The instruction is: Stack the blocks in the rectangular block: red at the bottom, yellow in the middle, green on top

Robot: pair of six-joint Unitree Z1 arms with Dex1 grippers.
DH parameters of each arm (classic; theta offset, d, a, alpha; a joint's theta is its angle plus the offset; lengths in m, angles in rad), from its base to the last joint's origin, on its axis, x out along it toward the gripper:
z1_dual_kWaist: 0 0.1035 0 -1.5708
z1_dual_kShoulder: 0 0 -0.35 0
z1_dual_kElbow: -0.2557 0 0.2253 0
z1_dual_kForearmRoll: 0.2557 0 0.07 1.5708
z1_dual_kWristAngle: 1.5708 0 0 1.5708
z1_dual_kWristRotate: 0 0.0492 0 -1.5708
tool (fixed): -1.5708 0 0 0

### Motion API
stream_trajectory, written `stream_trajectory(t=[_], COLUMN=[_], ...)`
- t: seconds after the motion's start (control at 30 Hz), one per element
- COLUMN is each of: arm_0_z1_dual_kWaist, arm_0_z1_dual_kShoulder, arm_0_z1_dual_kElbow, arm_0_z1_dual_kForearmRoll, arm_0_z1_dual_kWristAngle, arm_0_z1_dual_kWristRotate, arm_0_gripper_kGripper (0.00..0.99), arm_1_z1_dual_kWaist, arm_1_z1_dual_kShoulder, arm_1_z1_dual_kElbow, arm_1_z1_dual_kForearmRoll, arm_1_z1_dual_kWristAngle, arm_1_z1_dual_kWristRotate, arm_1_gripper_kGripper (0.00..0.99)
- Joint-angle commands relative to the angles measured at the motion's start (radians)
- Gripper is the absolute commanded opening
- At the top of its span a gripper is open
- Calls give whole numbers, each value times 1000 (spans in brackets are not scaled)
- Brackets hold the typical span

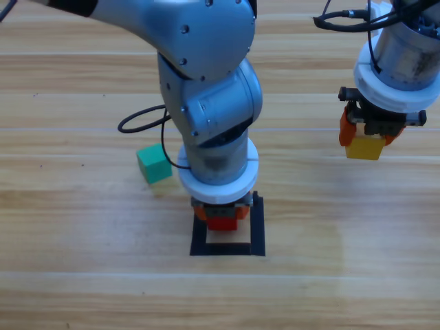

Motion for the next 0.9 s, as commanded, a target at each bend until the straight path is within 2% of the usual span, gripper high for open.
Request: stream_trajectory(t=[0.03, 0.4, 0.7, 0.9], arm_0_z1_dual_kWaist=[15, 8, 3, 1], arm_0_z1_dual_kShoulder=[67, 75, 76, 75], arm_0_z1_dual_kElbow=[-18, -26, -26, -24], arm_0_z1_dual_kForearmRoll=[-10, -10, -10, -10], arm_0_z1_dual_kWristAngle=[15, 23, 29, 33], arm_0_z1_dual_kWristRotate=[6, 3, -5, -8], arm_0_gripper_kGripper=[0, 6, 123, 138], arm_1_z1_dual_kWaist=[-29, -29, -29, -29], arm_1_z1_dual_kShoulder=[26, 27, 29, 30], arm_1_z1_dual_kElbow=[9, 9, 9, 9], arm_1_z1_dual_kForearmRoll=[16, 15, 15, 15], arm_1_z1_dual_kWristAngle=[-7, -7, -9, -9], arm_1_z1_dual_kWristRotate=[-12, -12, -12, -12], arm_1_gripper_kGripper=[0, 0, 0, 0])
